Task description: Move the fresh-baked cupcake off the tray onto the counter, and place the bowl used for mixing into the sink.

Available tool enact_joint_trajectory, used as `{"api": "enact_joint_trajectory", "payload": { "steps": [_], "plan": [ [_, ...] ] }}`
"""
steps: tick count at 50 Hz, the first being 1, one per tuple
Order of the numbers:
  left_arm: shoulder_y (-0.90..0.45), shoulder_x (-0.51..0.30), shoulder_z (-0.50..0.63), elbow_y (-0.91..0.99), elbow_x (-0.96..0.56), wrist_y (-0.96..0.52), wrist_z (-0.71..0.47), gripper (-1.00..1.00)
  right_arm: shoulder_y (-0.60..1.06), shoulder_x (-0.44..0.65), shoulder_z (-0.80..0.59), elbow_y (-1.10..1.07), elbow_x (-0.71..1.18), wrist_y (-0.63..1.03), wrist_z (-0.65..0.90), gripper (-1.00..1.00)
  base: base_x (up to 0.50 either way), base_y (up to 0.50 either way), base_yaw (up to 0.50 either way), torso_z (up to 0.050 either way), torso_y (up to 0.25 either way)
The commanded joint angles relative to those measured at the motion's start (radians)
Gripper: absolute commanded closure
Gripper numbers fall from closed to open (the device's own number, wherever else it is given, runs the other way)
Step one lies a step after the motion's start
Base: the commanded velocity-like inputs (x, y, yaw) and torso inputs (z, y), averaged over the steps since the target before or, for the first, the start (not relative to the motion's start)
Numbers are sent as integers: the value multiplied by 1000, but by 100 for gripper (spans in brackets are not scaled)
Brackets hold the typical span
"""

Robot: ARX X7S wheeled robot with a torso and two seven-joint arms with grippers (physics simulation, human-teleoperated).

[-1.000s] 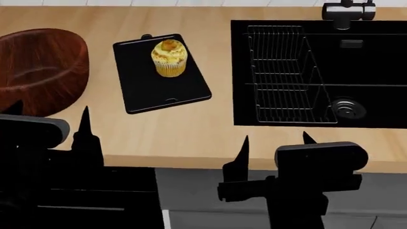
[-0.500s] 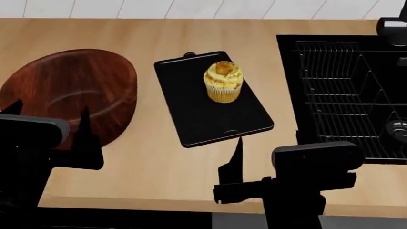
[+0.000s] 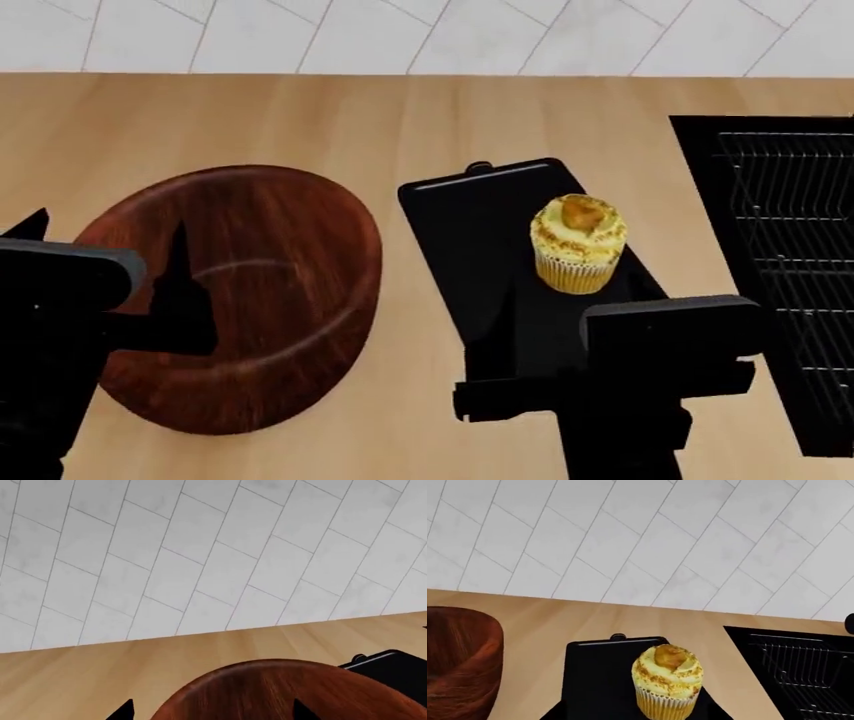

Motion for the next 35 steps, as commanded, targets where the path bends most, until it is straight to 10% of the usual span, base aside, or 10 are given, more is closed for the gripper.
{"api": "enact_joint_trajectory", "payload": {
  "steps": [1,35],
  "plan": [
    [0,-3,3,-8,-8,8,-3,-100,1,0,14,19,8,-25,6,-100,332,24,0,0,0],
    [-3,-14,15,1,-28,0,-15,-100,4,3,86,-77,75,191,110,-100,186,24,0,0,0]
  ]
}}
